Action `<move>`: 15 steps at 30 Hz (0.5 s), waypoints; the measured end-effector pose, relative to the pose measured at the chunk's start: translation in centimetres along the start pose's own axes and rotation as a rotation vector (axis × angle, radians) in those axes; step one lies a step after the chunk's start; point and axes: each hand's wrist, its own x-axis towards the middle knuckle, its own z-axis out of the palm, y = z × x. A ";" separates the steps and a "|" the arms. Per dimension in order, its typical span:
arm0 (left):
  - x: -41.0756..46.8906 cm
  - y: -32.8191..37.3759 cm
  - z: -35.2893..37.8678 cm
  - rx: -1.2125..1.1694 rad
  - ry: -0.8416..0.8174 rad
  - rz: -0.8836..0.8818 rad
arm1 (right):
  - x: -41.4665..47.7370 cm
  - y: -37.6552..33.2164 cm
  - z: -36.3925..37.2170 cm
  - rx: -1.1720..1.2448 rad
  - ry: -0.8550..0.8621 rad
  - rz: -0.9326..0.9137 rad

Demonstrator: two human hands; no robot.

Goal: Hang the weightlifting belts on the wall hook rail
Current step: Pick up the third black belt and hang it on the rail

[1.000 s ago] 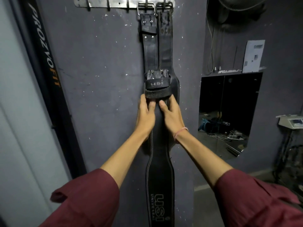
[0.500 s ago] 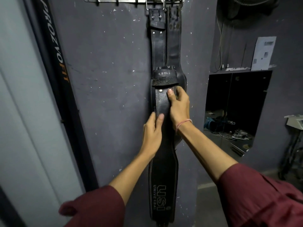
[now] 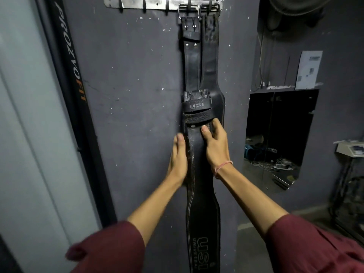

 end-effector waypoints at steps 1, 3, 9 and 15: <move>1.6 1.0 -0.3 -0.067 0.012 -0.017 | -0.3 0.0 0.2 0.007 -0.014 -0.009; 3.2 4.7 -0.6 -0.157 0.030 -0.015 | -1.0 -0.1 0.7 0.026 -0.043 -0.010; 4.5 10.1 -0.6 -0.263 0.025 0.020 | -2.3 -0.6 1.5 0.062 -0.121 0.012; 4.1 9.0 -0.2 -0.287 0.143 0.123 | -6.6 1.6 0.7 -0.032 -0.183 0.239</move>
